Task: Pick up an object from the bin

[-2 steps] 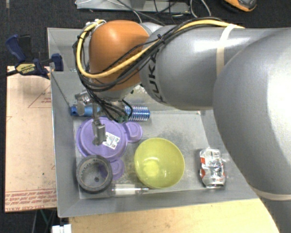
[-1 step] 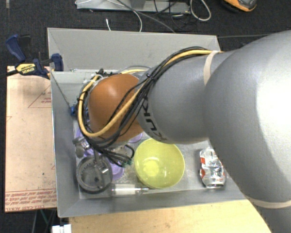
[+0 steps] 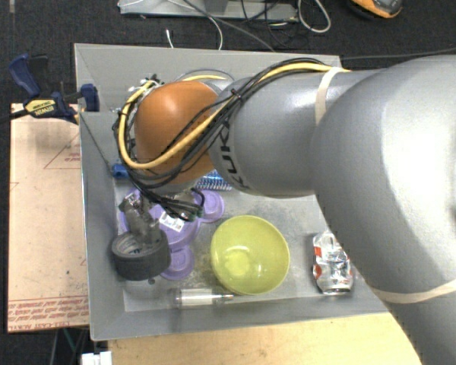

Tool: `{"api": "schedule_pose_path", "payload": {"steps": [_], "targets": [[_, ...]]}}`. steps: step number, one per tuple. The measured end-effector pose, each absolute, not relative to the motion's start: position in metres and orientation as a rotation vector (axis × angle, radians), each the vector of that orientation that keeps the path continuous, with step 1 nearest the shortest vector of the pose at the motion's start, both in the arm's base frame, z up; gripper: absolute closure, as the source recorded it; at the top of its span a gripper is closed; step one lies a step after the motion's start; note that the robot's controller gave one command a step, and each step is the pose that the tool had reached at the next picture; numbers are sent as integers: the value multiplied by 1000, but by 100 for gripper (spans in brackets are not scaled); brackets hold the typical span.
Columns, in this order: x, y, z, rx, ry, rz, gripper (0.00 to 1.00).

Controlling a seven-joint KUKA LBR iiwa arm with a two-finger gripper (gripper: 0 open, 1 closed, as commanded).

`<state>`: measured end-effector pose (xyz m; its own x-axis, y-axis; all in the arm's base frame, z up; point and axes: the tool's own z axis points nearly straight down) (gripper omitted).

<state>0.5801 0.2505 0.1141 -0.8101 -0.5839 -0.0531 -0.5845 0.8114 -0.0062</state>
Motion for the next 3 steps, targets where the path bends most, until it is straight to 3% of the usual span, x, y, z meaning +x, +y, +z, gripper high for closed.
{"api": "schedule_pose_path", "payload": {"steps": [1,2,3], "targets": [[580,250,114,-949,2940,16,100],[588,246,84,-691,3014,37,100],[553,249,71,-915,2948,21,0]]}}
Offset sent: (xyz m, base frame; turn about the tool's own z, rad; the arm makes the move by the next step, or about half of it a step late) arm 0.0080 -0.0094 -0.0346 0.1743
